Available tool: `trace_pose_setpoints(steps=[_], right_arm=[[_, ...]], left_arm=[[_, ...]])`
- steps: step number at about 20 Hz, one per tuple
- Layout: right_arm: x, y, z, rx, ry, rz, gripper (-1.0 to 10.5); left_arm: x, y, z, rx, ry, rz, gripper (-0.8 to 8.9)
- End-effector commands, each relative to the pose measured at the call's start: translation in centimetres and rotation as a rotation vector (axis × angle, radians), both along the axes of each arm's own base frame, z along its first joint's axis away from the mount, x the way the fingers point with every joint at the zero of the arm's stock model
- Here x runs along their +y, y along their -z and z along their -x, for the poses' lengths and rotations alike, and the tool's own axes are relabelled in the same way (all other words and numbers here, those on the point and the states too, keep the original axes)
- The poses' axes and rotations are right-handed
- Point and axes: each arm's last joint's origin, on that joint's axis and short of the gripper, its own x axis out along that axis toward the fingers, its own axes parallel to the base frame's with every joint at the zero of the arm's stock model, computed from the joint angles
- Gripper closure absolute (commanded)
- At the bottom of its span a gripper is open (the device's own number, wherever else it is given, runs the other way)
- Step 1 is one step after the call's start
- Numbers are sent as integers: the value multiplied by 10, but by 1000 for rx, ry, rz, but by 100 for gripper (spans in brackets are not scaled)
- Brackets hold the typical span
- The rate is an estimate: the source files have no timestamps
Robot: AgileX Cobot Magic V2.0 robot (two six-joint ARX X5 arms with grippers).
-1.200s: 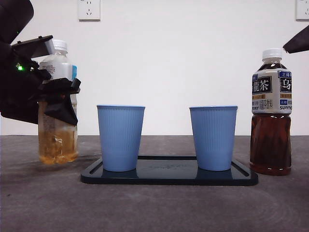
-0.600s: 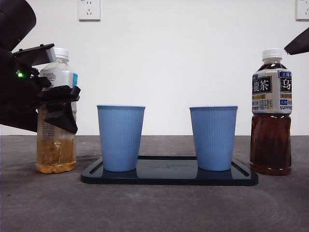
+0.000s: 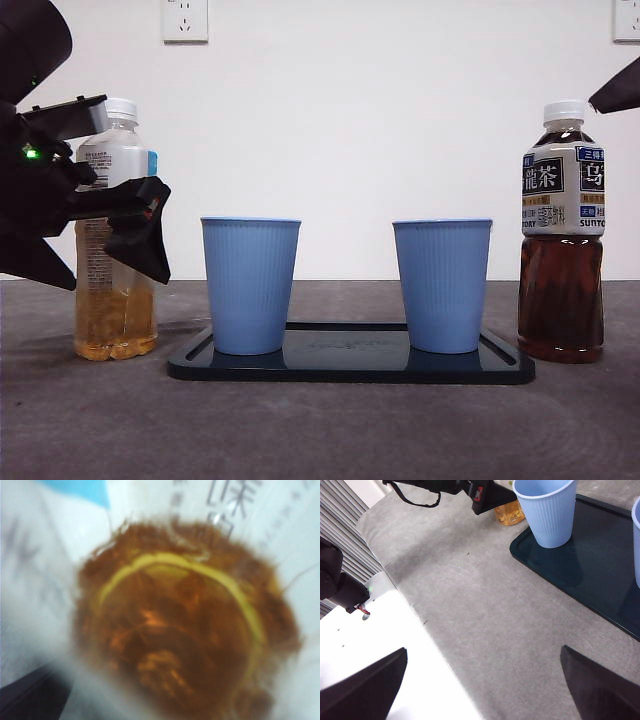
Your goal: Pour the drink into the cup
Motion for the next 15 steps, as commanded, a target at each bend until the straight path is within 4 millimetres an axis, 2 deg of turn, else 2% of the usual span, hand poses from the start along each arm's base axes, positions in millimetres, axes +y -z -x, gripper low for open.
trace_pose_setpoints(steps=[1, 7, 13, 15], right_arm=[[1, -5, 0, -13, 5, -11, 462], [0, -6, -2, -35, 42, 4, 462], [-1, -8, -7, -113, 176, 51, 462], [-1, -10, -9, -140, 205, 53, 462]], left_arm=[[0, -12, 2, -30, 4, 19, 242], [9, -40, 26, -48, 1, 30, 243], [22, -68, 64, -55, -31, 84, 251], [29, -79, 82, -68, -30, 108, 253]])
